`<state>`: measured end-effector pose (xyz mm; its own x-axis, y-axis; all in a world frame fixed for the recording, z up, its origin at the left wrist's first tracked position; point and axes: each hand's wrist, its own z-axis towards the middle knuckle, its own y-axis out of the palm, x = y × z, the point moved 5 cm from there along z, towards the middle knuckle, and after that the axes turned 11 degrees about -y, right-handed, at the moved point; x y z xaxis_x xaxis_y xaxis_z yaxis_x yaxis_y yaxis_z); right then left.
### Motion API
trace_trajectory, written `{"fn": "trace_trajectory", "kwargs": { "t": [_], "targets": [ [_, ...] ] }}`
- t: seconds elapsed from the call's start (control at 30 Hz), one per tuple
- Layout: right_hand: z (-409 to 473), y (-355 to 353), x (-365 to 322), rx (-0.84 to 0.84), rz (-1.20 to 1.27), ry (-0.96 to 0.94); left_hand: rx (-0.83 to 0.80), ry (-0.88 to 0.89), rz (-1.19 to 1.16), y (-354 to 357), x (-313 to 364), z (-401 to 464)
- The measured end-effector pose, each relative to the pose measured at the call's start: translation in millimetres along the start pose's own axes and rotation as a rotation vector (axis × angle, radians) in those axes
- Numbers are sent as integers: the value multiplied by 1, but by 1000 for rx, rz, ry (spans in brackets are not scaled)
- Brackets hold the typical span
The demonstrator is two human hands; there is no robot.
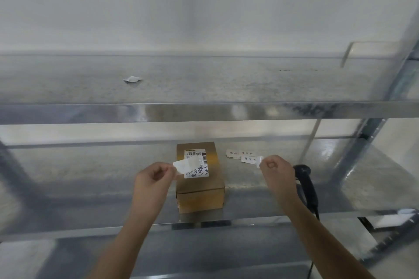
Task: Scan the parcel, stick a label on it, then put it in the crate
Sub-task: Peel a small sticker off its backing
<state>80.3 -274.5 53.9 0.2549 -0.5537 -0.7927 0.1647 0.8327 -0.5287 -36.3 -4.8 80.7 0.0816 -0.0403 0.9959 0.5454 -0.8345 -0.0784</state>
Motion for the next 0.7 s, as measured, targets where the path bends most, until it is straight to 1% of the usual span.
{"fn": "trace_trajectory", "kwargs": {
  "t": [0.03, 0.17, 0.3, 0.47, 0.57, 0.7],
  "targets": [
    [2, 1, 12, -27, -90, 4, -1, 8, 12, 1, 0, 1],
    [1, 19, 54, -249, -489, 6, -13, 34, 50, 9, 0, 2],
    [-3, 35, 80, -400, -699, -13, -12, 36, 77, 17, -1, 4],
    [-12, 49, 107, -548, -798, 5, -37, 93, 149, 26, 3, 5],
    [-13, 57, 112, -573, -877, -33, -51, 114, 186, 31, 3, 9],
    [-8, 70, 123, -599, -904, -40, -22, 163, 229, 37, 4, 16]
  ]
}}
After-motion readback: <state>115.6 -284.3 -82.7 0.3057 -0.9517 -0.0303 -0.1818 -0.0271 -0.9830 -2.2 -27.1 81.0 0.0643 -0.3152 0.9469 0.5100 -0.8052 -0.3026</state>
